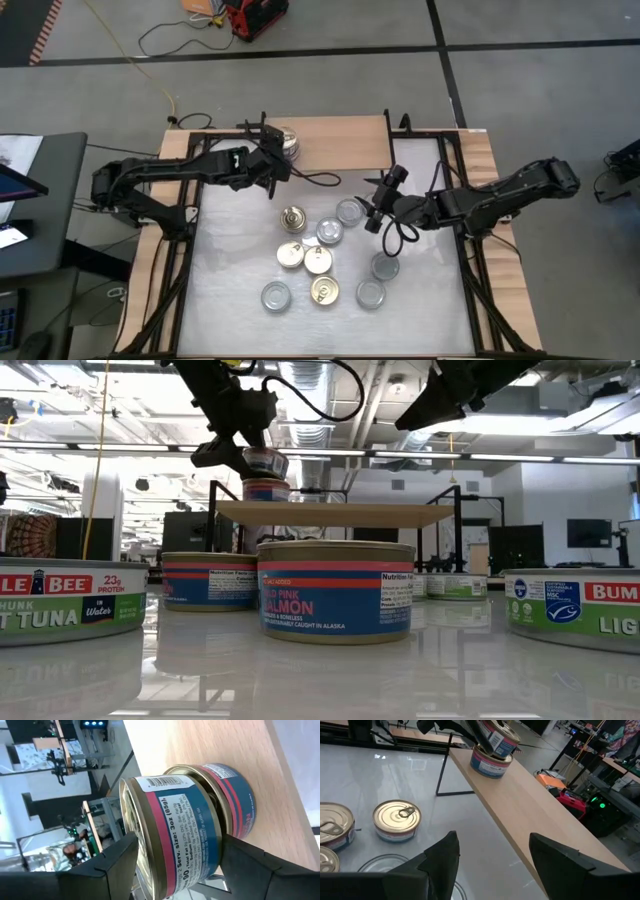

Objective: Stack canned seafood by type on shelf
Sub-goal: Stack the blue tuna can on top of the blue tuna can

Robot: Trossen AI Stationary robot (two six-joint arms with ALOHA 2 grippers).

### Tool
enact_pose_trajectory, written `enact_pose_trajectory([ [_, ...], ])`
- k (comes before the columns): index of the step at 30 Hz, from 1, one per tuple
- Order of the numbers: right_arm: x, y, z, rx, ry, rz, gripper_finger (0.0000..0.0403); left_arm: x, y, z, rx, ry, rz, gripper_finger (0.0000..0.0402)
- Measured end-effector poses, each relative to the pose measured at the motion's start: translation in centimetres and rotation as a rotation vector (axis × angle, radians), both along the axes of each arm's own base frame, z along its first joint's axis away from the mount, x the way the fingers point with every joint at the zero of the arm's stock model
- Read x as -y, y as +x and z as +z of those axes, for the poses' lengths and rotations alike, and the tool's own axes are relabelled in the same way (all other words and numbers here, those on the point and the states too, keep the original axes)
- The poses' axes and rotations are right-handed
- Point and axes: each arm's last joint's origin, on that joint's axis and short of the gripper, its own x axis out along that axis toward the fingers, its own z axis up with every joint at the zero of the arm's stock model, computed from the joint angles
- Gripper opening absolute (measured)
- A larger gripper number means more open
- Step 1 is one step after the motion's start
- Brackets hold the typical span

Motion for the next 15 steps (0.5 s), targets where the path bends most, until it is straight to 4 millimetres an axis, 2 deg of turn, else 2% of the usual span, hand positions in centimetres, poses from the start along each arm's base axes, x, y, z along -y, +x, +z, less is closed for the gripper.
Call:
enact_pose_trajectory([
  [4, 0.0, 0.0, 0.0, -0.002, -0.003, 0.001, 0.0274, 0.0, 0.1, 0.6, 0.005, 0.001, -0.003, 0.0253],
  [9, 0.0, 0.0, 0.0, -0.001, -0.002, 0.001, 0.0274, -0.2, 0.1, 2.6, 0.09, -0.009, 0.024, 0.0253],
  [15, 0.0, 0.0, 0.0, 0.001, -0.002, 0.001, 0.0274, 0.3, -0.6, 2.2, 0.025, -0.113, 0.027, 0.0253],
])
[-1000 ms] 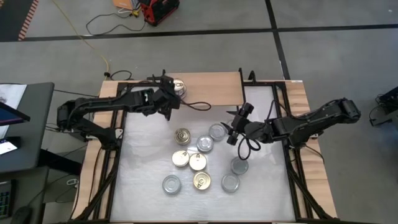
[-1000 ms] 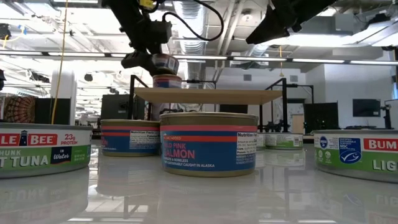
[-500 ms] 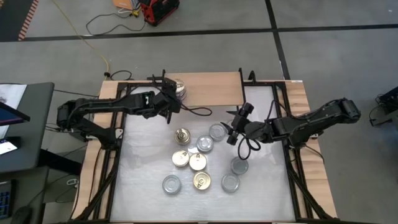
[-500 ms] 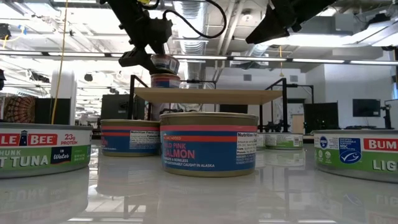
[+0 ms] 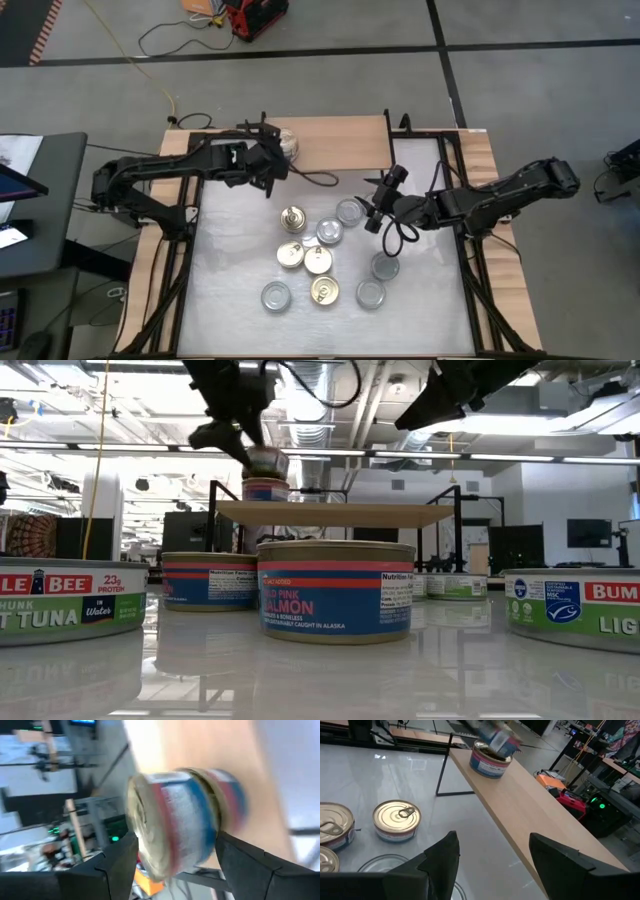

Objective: Stack canned seafood by type on shelf
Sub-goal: Stack the blue tuna can on top of the blue tuna can

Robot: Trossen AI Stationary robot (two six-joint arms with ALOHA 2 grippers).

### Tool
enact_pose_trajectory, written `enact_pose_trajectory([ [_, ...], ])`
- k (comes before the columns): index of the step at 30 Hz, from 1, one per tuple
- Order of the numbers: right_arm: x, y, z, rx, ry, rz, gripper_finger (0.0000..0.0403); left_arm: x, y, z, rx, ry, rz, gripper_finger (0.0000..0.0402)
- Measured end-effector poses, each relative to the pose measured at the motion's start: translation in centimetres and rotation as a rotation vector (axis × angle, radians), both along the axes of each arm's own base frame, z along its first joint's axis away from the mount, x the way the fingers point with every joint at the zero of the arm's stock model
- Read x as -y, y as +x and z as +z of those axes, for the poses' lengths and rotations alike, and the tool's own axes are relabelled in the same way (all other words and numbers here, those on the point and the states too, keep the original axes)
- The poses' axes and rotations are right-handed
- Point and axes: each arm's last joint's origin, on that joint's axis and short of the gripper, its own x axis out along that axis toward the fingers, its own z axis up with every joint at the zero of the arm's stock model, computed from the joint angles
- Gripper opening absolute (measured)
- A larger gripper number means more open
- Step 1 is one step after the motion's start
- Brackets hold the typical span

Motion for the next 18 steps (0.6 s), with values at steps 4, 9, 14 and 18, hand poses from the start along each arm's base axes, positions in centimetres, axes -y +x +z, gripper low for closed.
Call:
enact_pose_trajectory([
  [4, 0.0, 0.0, 0.1, 0.006, -0.001, 0.001, 0.0274, 0.0, -0.1, -0.1, 0.005, -0.017, 0.021, 0.0252],
  [9, 0.0, 0.1, 0.2, 0.013, -0.01, 0.006, 0.0274, 0.6, -0.1, 1.0, 0.028, -0.028, 0.013, 0.0252],
  [14, -0.2, 0.1, 0.1, -0.001, -0.004, 0.029, 0.0274, 2.3, 0.2, 2.3, 0.148, -0.18, -0.047, 0.0252],
  [18, -0.4, 0.1, 0.0, -0.012, 0.022, 0.082, 0.0274, 5.5, 0.5, 1.3, 0.164, -0.294, -0.108, 0.0252],
])
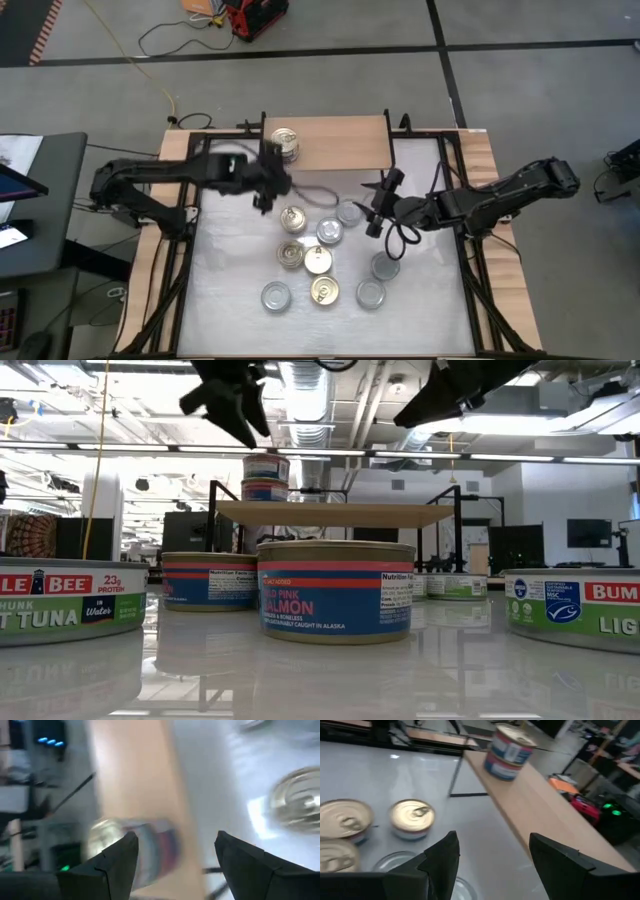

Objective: Stack canned seafood by type on shelf
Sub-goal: Stack the blue tuna can on top of the blue tuna can

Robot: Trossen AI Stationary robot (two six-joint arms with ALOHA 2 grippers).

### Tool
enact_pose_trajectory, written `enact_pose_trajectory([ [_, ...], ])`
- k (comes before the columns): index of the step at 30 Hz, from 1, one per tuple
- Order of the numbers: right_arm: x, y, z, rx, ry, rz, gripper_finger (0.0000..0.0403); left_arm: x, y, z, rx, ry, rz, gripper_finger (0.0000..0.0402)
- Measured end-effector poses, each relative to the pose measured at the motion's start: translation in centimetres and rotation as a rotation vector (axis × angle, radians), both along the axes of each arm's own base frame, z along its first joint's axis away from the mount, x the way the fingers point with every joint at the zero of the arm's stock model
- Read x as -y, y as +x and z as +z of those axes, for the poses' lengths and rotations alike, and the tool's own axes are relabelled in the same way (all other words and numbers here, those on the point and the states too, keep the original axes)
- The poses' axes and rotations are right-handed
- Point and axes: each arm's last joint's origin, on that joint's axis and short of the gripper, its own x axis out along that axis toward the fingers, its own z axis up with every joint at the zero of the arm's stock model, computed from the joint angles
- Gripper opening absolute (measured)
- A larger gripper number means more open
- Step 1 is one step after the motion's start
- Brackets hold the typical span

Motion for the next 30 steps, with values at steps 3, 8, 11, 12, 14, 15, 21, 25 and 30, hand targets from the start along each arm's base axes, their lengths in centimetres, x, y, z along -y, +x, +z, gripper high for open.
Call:
enact_pose_trajectory([
  [3, 0.0, -0.2, -0.4, -0.033, 0.017, 0.004, 0.0274, 3.0, 0.0, -1.3, 0.011, -0.11, -0.048, 0.0252],
  [8, -0.2, -0.4, -0.8, -0.06, 0.059, 0.015, 0.0274, 7.1, -0.5, -3.9, 0.05, -0.298, -0.047, 0.0252],
  [11, -0.6, -0.4, -0.8, -0.062, 0.09, 0.064, 0.0274, 8.8, -0.4, -5.7, 0.126, -0.428, -0.019, 0.0252],
  [12, -0.8, -0.4, -0.8, -0.059, 0.096, 0.071, 0.0274, 9.1, -0.4, -6.3, 0.144, -0.472, -0.007, 0.0252],
  [14, -1.1, -0.4, -0.8, -0.052, 0.104, 0.079, 0.0274, 9.6, -0.4, -7.6, 0.196, -0.542, 0.035, 0.0252],
  [15, -1.2, -0.5, -0.8, -0.049, 0.105, 0.083, 0.0274, 9.7, -0.4, -8.1, 0.227, -0.576, 0.066, 0.0252],
  [21, -1.9, -0.4, -0.4, -0.009, 0.111, 0.107, 0.0274, 9.3, -1.1, -11.1, 0.294, -0.739, 0.334, 0.025],
  [25, -2.3, -0.4, -0.2, 0.008, 0.105, 0.126, 0.0274, 8.7, -1.8, -12.7, 0.322, -0.825, 0.507, 0.024],
  [30, -2.3, -0.3, -0.1, 0.014, 0.089, 0.134, 0.0274, 8.6, -2.3, -14.7, 0.369, -0.974, 0.645, 0.0218],
])
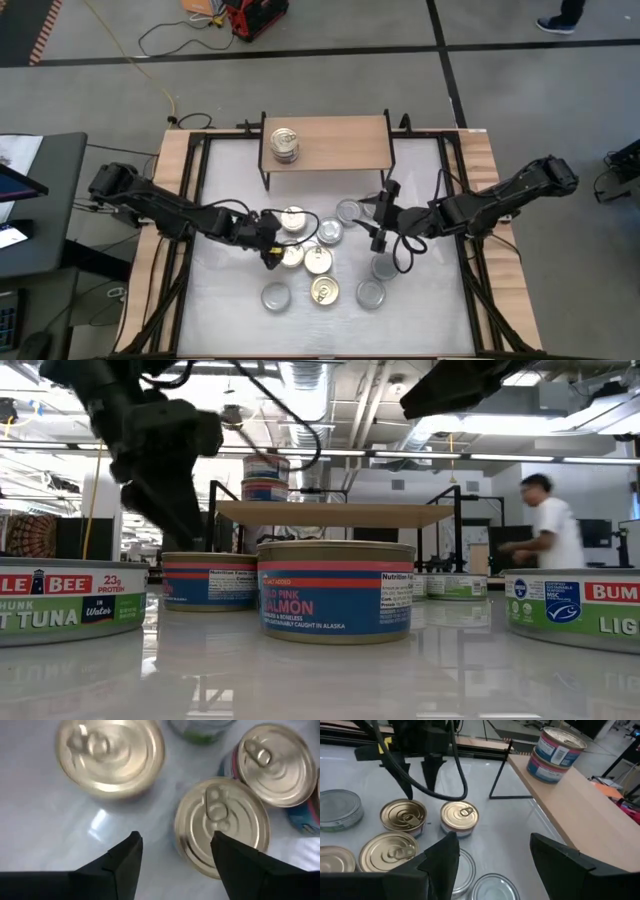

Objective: Stack canned seafood by type on shelf
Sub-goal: Stack the blue tuna can on top of the blue tuna can

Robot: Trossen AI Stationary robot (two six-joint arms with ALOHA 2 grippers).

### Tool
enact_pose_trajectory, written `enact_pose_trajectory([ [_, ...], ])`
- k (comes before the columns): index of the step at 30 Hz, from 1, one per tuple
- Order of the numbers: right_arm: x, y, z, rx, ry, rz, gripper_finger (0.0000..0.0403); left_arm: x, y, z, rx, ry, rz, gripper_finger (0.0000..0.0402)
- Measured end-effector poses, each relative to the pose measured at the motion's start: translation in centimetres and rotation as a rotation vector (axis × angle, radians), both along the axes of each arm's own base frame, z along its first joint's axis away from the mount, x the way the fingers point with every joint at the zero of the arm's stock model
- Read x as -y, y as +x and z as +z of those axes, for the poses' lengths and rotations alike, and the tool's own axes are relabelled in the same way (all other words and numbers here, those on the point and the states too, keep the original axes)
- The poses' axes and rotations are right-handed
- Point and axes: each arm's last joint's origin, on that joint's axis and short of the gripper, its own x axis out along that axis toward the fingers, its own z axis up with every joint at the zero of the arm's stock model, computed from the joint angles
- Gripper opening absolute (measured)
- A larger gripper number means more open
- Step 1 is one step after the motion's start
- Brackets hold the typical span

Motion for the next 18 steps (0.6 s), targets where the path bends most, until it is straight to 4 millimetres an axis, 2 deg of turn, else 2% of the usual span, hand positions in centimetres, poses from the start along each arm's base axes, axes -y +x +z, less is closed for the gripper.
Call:
enact_pose_trajectory([
  [3, 0.0, 0.0, 0.0, -0.001, -0.014, 0.006, 0.0274, 0.0, -0.1, -0.4, 0.027, -0.066, 0.049, 0.0205],
  [11, -0.1, 0.2, 0.5, 0.034, -0.043, 0.024, 0.0274, 0.0, -0.2, -0.8, 0.021, -0.066, 0.078, 0.0167],
  [18, -0.1, 0.3, 0.6, 0.042, -0.048, 0.027, 0.0274, 0.5, 1.1, -2.9, -0.055, -0.039, 0.057, 0.0142],
])
